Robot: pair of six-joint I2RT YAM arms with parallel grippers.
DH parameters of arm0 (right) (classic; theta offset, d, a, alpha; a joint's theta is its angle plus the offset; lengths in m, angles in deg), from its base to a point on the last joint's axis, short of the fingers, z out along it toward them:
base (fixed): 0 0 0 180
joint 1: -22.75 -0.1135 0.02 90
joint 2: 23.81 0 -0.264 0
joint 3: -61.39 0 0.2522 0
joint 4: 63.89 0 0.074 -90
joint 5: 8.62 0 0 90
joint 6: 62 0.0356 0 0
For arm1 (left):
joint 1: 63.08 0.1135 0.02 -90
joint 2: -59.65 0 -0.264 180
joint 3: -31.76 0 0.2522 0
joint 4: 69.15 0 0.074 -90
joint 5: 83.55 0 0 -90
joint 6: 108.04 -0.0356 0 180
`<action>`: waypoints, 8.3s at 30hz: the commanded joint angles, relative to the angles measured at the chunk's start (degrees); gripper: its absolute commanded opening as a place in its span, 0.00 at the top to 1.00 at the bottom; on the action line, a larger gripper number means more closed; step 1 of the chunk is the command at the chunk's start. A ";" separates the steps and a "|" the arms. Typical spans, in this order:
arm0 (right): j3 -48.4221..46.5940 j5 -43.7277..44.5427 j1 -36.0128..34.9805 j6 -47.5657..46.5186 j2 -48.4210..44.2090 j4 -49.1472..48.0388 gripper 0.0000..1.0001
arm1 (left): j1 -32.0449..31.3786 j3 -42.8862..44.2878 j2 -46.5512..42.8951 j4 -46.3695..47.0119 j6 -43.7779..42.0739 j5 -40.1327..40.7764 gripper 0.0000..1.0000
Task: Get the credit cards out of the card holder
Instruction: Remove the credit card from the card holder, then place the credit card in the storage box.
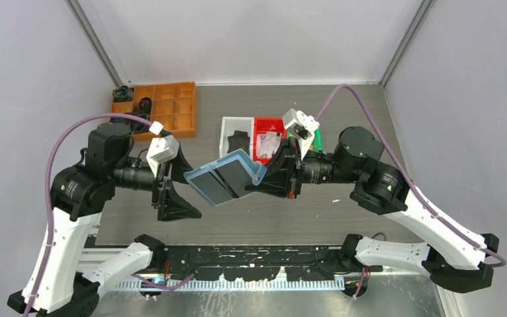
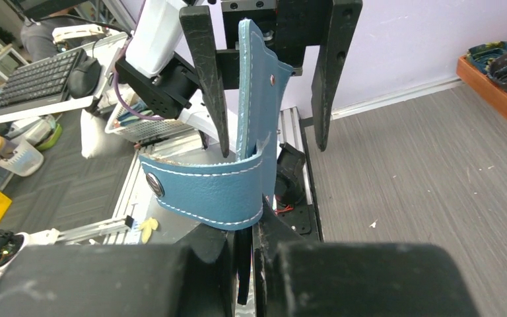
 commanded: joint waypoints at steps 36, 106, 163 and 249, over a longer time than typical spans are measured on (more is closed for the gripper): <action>18.09 15.91 0.01 11.22 -4.74 -32.03 0.99 | 3.15 -9.88 -5.43 26.53 30.28 -5.49 0.44; 16.78 1.45 4.82 32.47 12.17 -36.88 0.66 | 4.02 8.68 14.61 -13.67 3.85 -8.95 0.95; 28.19 2.96 6.57 40.74 4.44 -54.41 0.89 | 8.51 5.01 11.63 0.70 16.25 -17.16 0.94; -18.31 26.13 23.94 15.15 61.63 -2.39 0.81 | 8.51 3.64 6.07 -7.99 1.81 5.00 1.00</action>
